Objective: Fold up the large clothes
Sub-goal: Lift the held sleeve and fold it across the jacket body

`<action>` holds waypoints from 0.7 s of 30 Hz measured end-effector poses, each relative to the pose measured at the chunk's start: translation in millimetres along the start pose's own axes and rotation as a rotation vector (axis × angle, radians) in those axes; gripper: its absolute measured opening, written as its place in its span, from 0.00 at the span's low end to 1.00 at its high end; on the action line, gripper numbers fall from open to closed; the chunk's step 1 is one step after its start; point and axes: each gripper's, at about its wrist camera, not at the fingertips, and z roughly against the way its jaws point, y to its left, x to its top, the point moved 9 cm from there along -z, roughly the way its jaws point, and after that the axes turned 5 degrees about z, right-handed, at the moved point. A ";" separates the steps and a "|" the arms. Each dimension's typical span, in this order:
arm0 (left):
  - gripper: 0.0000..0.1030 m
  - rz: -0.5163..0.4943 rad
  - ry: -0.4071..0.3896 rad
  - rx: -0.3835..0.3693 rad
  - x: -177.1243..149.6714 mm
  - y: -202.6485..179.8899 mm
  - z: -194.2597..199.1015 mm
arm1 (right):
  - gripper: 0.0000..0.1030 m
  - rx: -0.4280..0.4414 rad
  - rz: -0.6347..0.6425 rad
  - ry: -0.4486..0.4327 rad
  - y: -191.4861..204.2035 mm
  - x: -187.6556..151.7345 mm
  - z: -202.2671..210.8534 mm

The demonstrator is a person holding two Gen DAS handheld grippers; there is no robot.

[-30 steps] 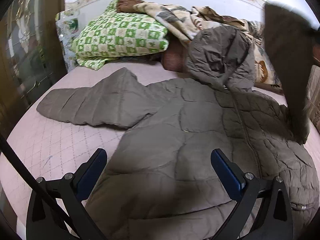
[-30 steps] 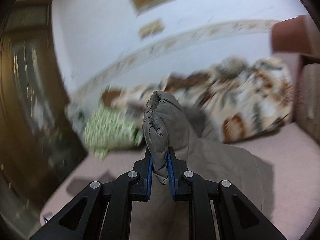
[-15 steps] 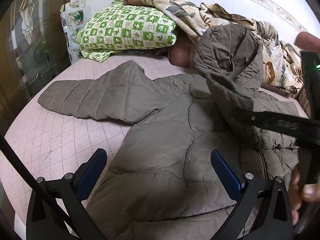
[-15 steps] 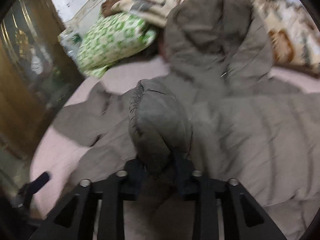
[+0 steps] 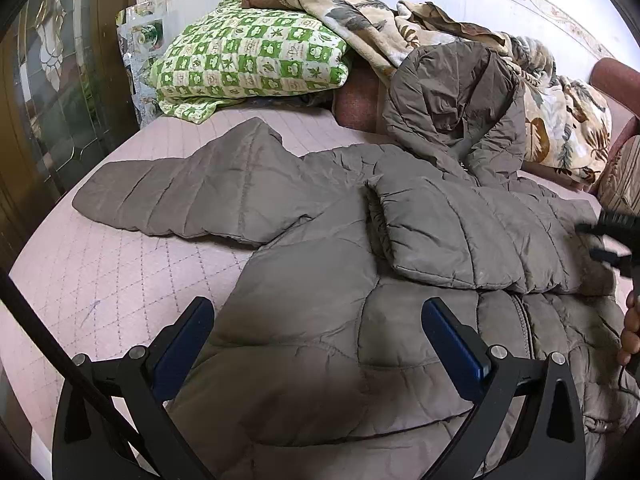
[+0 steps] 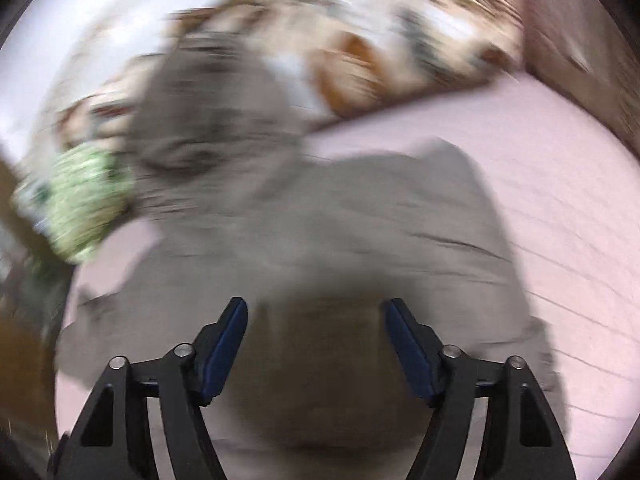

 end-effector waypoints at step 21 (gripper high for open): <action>1.00 0.002 0.037 0.005 18.0 -8.3 -26.1 | 0.62 -0.068 0.597 0.136 149.8 -72.9 -34.0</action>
